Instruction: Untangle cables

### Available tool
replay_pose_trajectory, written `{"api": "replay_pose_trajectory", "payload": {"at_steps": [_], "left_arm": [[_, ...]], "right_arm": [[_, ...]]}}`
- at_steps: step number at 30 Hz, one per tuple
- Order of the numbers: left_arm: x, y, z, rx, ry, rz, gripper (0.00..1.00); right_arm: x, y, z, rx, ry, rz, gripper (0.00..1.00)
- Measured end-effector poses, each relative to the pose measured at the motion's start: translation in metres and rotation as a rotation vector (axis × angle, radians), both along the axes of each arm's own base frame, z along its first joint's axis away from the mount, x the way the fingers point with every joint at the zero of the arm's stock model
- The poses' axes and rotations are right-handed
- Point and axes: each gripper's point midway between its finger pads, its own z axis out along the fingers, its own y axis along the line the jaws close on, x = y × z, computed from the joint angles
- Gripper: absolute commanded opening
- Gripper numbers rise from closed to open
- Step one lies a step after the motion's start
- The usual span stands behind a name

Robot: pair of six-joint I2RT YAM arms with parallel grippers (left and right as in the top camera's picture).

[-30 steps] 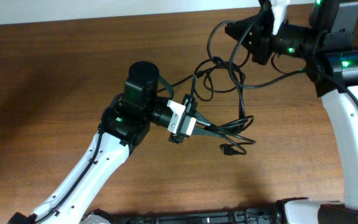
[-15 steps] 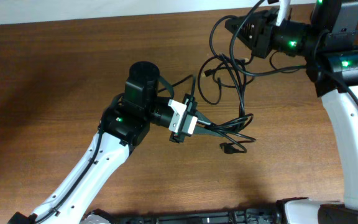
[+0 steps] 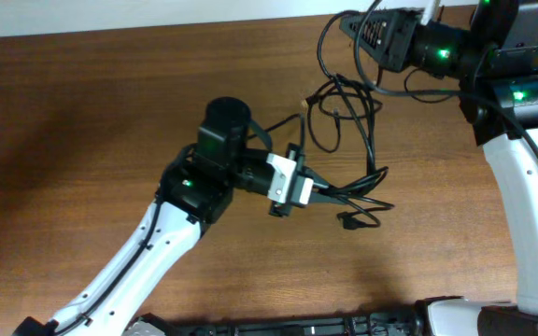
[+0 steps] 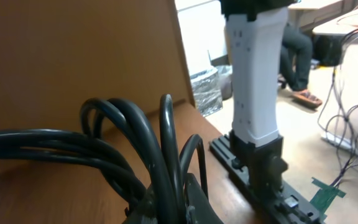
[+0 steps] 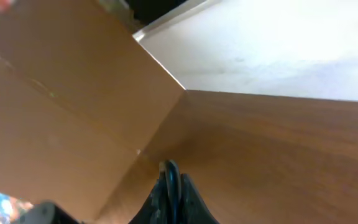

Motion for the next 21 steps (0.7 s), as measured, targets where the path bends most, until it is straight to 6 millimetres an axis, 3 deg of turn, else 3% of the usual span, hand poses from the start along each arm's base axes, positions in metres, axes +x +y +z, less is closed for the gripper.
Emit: {"api": "replay_pose_trajectory", "payload": {"at_steps": [6,21], "left_arm": [[0.003,-0.011,-0.002,0.010,-0.037,0.047,0.00],[0.006,-0.012,-0.003,0.014,-0.044,0.067,0.00]], "right_arm": [[0.007,-0.006,-0.005,0.028,0.081,-0.068,0.04],[0.020,-0.021,-0.019,0.141,0.313,-0.248,0.06]]}}
